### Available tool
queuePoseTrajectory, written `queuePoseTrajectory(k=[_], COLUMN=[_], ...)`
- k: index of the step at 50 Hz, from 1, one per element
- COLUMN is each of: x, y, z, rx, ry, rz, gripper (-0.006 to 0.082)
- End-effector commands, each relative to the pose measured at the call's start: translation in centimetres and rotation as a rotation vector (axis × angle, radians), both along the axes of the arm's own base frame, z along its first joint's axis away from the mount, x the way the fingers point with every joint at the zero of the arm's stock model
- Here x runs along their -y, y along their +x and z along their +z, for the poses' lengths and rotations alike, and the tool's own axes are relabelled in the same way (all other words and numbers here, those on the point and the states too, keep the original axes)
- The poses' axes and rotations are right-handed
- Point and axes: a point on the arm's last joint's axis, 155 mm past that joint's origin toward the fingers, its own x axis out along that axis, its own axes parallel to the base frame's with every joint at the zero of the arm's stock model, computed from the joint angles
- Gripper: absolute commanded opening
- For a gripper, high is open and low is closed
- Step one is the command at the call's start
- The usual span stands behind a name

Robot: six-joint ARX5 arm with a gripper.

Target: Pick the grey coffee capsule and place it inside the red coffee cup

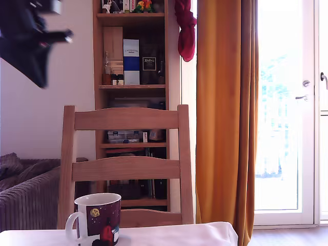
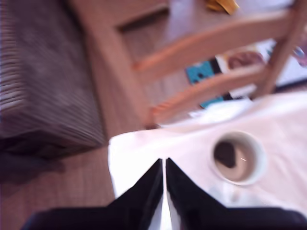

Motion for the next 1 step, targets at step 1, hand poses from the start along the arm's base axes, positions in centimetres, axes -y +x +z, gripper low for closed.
queuePoseTrajectory(k=[1], x=[-1.27], y=[-0.63], z=[-0.54], rx=[-0.011], ry=[0.005], rz=[0.017], gripper=[-0.0019])
